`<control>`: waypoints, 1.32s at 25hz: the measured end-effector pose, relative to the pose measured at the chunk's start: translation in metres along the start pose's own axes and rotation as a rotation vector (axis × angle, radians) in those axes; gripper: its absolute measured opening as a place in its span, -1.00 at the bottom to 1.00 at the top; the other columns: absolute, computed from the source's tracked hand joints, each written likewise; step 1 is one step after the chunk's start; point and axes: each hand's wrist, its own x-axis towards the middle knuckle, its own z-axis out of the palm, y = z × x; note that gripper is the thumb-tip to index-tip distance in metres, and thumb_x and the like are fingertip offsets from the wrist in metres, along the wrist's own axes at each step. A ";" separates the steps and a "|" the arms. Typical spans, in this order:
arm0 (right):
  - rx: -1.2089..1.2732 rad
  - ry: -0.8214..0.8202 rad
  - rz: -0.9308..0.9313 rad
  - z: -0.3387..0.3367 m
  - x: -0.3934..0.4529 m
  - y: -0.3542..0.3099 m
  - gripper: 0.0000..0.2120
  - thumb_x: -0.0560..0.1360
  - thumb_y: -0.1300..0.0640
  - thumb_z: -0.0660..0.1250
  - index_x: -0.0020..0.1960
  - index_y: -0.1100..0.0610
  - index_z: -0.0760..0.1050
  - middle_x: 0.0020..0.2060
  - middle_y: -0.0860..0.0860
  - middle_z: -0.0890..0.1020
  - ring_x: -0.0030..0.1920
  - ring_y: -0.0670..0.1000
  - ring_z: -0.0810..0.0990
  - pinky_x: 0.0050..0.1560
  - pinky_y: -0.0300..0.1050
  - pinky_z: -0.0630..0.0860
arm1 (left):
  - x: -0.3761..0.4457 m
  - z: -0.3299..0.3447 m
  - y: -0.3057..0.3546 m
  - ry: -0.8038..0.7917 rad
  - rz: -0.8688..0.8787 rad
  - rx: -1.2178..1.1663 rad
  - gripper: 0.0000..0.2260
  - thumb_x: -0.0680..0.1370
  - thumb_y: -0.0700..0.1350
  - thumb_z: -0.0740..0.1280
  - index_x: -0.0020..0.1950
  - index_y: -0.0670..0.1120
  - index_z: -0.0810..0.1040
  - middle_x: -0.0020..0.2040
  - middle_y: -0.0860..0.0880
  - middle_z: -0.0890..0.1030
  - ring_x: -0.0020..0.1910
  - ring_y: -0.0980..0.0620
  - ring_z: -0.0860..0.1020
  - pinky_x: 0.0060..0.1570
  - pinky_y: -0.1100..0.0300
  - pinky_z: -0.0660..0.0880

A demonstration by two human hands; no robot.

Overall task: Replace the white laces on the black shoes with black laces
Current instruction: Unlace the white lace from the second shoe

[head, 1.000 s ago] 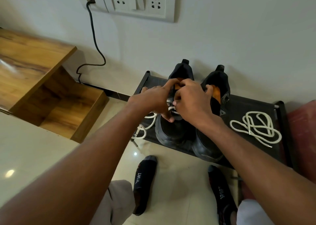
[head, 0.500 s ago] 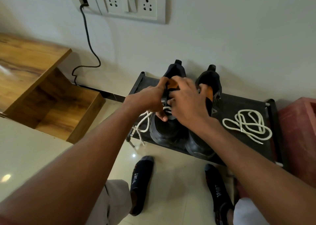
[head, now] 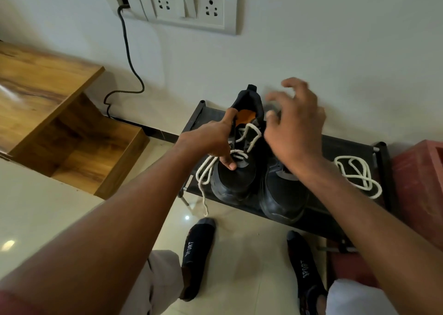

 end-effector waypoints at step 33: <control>1.255 0.089 0.582 0.006 0.022 -0.005 -0.83 0.60 0.27 0.36 -0.10 0.08 0.65 -0.16 -0.01 0.70 -0.08 -0.05 0.71 -0.02 -0.05 0.63 | -0.005 -0.003 0.002 -0.010 0.018 -0.001 0.18 0.23 -0.03 0.74 0.52 0.24 -0.09 0.16 -0.13 0.56 0.08 -0.20 0.57 0.16 -0.28 0.56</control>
